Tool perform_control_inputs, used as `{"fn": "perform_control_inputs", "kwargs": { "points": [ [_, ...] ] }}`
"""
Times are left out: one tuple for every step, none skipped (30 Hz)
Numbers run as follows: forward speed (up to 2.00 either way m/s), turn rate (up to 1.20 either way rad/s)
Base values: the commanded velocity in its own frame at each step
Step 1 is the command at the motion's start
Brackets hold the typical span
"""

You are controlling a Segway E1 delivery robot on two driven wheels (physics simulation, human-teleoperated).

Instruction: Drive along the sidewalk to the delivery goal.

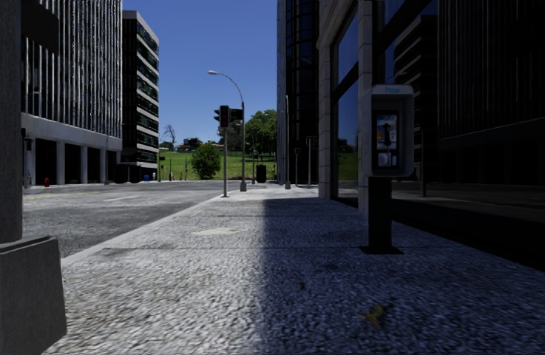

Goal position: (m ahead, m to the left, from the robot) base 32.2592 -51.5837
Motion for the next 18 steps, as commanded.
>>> {"fn": "perform_control_inputs", "kwargs": {
  "points": [
    [1.9,0.0],
    [1.9,0.0],
    [1.9,0.0],
    [1.9,0.0],
    [1.9,0.0],
    [1.9,0.0],
    [1.9,0.0],
    [1.9,0.0],
    [1.9,0.0],
    [1.9,0.0],
    [1.9,0.0],
    [1.9,0.0],
    [1.9,0.0],
    [1.9,0.0],
    [1.9,0.0],
    [1.9,0.0],
    [1.9,0.0],
    [1.9,0.0]
  ]
}}
